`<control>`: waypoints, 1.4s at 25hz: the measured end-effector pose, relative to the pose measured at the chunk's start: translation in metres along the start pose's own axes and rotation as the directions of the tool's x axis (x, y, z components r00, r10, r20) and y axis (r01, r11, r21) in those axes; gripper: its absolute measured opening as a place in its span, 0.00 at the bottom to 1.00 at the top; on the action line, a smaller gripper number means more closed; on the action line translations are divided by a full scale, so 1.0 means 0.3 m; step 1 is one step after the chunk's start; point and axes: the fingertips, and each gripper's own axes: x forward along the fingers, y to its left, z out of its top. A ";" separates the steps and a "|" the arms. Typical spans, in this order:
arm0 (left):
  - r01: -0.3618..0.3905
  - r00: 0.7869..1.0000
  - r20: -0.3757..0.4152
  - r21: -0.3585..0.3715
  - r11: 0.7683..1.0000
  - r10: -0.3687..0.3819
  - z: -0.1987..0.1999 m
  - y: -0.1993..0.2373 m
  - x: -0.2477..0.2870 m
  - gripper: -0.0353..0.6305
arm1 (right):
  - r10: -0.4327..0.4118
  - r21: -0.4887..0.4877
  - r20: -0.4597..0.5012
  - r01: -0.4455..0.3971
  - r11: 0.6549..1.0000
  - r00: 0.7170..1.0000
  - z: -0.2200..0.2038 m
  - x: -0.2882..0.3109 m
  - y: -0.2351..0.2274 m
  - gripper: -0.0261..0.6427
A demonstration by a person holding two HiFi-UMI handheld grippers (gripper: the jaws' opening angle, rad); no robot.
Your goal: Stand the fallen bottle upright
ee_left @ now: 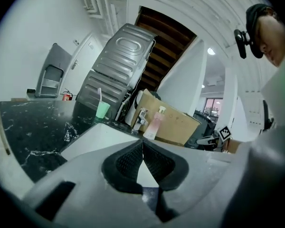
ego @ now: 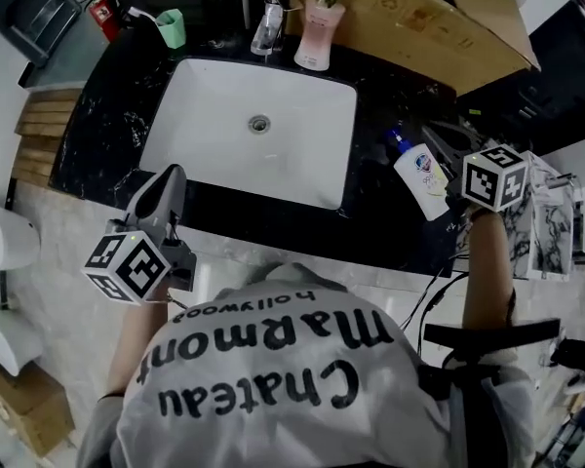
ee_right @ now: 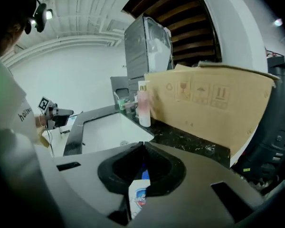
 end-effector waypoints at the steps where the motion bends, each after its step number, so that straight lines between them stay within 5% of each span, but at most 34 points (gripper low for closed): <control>1: -0.016 1.000 -0.006 -0.005 1.000 0.016 -0.005 0.012 -0.003 0.07 | 0.025 -0.011 -0.038 -0.026 1.000 0.999 -0.011 0.024 -0.007 0.06; 10: -0.070 0.998 -0.001 -0.033 0.997 0.070 -0.031 0.036 -0.019 0.07 | 0.176 -0.030 -0.263 -0.191 0.981 0.948 -0.089 0.158 -0.027 0.07; 14: -0.081 0.997 0.003 -0.048 0.996 0.081 -0.048 0.035 -0.029 0.07 | 0.201 -0.028 -0.349 -0.225 0.974 0.915 -0.134 0.191 -0.032 0.25; 20: -0.098 0.995 0.028 -0.060 0.993 0.100 -0.042 0.055 -0.046 0.07 | 0.256 0.048 -0.482 -0.267 0.963 0.838 -0.191 0.229 -0.013 0.36; 25: -0.096 0.995 0.037 -0.050 0.994 0.097 -0.040 0.043 -0.059 0.08 | 0.229 0.113 -0.619 -0.203 0.973 0.751 -0.238 0.265 -0.023 0.36; 30: -0.127 0.989 0.065 -0.065 0.990 0.132 -0.026 0.072 -0.091 0.07 | 0.169 0.070 -0.734 -0.175 0.982 0.658 -0.283 0.290 -0.047 0.36; 35: -0.163 0.983 0.077 -0.080 0.983 0.169 -0.026 0.101 -0.134 0.07 | 0.145 0.041 -0.781 -0.182 0.982 0.608 -0.314 0.312 -0.053 0.34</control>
